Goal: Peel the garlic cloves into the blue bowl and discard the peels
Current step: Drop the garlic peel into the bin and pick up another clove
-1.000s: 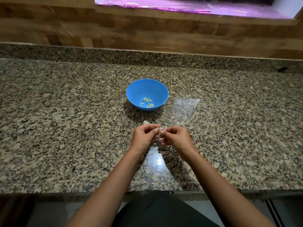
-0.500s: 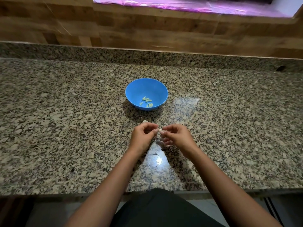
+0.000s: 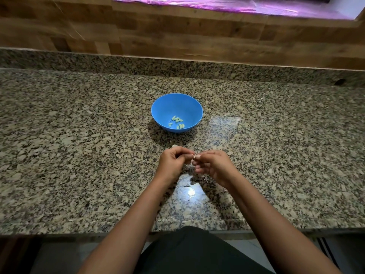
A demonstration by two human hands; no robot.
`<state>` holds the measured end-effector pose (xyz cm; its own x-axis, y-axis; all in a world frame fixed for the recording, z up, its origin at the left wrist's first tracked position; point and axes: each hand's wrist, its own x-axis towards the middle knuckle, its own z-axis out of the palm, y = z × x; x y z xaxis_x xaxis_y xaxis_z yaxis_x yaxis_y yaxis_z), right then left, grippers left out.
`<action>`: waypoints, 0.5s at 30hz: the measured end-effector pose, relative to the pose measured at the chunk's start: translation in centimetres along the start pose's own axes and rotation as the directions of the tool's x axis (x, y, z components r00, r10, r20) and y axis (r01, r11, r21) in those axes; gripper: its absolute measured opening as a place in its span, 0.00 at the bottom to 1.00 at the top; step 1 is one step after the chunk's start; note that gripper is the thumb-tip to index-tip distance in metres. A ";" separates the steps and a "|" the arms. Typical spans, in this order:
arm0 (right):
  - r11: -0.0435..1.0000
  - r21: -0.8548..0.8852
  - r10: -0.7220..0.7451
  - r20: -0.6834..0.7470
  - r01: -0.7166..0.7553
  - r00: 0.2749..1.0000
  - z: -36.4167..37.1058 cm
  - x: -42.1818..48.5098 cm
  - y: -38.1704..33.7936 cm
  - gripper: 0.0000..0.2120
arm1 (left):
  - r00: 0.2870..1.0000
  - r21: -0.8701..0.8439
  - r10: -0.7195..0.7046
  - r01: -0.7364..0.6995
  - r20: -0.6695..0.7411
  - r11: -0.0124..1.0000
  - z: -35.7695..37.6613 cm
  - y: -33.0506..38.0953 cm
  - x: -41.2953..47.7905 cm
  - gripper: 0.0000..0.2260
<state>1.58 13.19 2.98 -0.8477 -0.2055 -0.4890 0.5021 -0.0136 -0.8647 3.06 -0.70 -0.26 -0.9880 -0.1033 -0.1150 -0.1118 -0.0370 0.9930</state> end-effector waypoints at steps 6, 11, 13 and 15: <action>0.982 0.180 0.068 -0.010 -0.065 0.998 -0.4 0.0 0.0 0.07 | 0.985 -0.425 -0.168 0.140 -0.028 0.894 -1.1 -0.5 0.2 0.09; 0.839 -0.538 -0.151 -0.091 0.079 0.984 -0.3 -0.1 0.5 0.04 | 0.983 -0.468 -0.181 0.158 -0.004 0.869 -1.1 -0.8 -0.2 0.07; 0.823 -0.558 -0.191 -0.094 0.107 0.977 0.1 -0.1 0.5 0.04 | 0.985 -0.465 -0.175 0.152 -0.006 0.872 -0.9 -0.7 -0.2 0.08; 0.889 -0.446 -0.149 -0.068 0.103 0.987 0.1 -0.2 0.3 0.06 | 0.986 -0.454 -0.168 0.146 -0.007 0.879 -0.9 -0.6 -0.2 0.08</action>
<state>1.94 13.12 2.87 -0.9226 -0.1339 -0.3619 0.2829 0.4031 -0.8703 3.47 -1.57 -0.85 -0.9545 -0.1025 -0.2801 -0.1944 -0.4984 0.8449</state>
